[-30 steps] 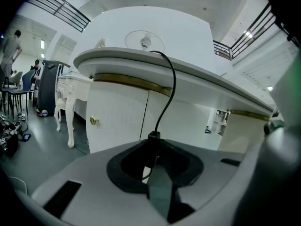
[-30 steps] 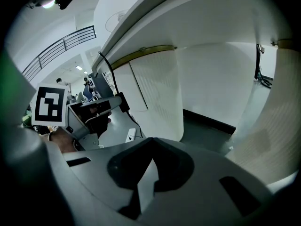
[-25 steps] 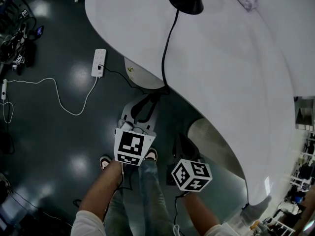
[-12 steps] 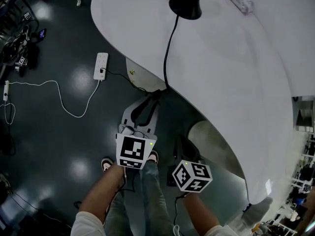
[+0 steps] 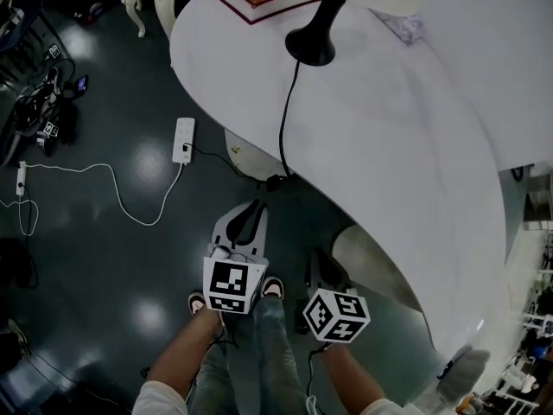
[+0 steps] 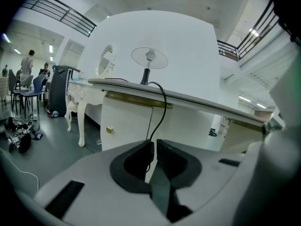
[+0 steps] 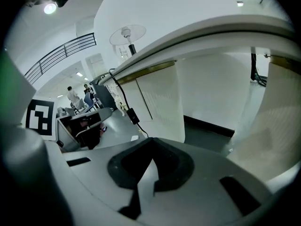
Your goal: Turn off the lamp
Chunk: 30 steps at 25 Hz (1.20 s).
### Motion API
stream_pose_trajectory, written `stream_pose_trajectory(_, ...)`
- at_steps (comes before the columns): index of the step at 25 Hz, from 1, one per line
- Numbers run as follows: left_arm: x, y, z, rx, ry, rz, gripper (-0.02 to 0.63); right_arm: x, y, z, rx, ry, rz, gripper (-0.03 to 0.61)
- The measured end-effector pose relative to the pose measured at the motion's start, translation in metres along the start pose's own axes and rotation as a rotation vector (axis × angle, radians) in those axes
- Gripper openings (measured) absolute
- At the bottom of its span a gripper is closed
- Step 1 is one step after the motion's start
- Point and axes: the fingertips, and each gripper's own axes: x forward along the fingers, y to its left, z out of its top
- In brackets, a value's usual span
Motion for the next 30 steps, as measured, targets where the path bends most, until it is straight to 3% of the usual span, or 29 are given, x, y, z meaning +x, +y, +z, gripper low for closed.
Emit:
stream_pose_trajectory(3, -0.012, 0.001, 0.0, -0.043, 0.034, 0.013, 0.039, -0.005, 0.008, 0.011, 0.015, -0.015, 0.008, -0.002)
stream_pose_trajectory(8, -0.034, -0.002, 0.012, -0.037, 0.077, 0.024, 0.017, -0.023, 0.031, 0.031, -0.012, -0.025, 0.037, -0.002)
stream_pose_trajectory(24, -0.114, -0.069, 0.134, -0.015, 0.058, -0.036, 0.011, -0.116, 0.088, 0.13, -0.037, -0.102, 0.067, -0.002)
stream_pose_trajectory(30, -0.143, -0.083, 0.181, -0.039, 0.008, -0.032, 0.011, -0.155, 0.105, 0.166, -0.045, -0.158, 0.073, -0.002)
